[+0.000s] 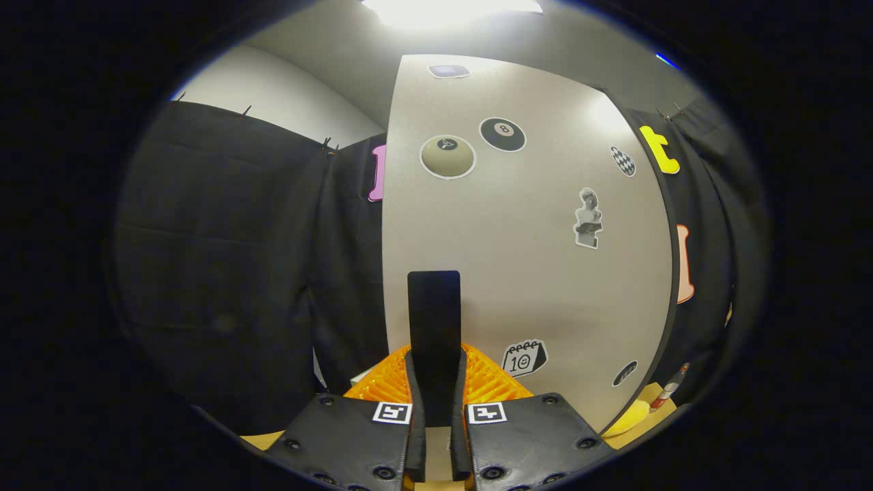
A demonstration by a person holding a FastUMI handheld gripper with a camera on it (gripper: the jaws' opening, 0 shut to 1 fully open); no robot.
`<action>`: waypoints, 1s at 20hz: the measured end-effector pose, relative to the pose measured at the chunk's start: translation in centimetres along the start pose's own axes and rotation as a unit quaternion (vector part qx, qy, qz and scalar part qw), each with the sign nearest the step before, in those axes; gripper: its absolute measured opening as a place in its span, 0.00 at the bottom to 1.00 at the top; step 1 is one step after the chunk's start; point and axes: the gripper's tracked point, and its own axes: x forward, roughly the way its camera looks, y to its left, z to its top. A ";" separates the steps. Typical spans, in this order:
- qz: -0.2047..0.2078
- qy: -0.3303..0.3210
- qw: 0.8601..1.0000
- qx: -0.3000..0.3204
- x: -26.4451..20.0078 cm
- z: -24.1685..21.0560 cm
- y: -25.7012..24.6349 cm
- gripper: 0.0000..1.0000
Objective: Open the shoe cabinet door, grab the shoes and put them into the shoe cabinet, then close the shoe cabinet door.
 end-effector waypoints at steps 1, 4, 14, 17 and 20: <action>0.003 0.001 1.000 -0.001 -0.4 0.0 -0.1 0.16; 0.008 0.000 1.000 0.011 -1.5 0.0 -0.3 0.16; 0.018 0.005 1.000 0.020 -5.4 0.2 -1.7 0.16; 0.018 0.004 1.000 0.018 -7.8 0.7 -2.7 0.16; 0.010 0.002 1.000 0.018 -9.7 0.8 -3.8 0.16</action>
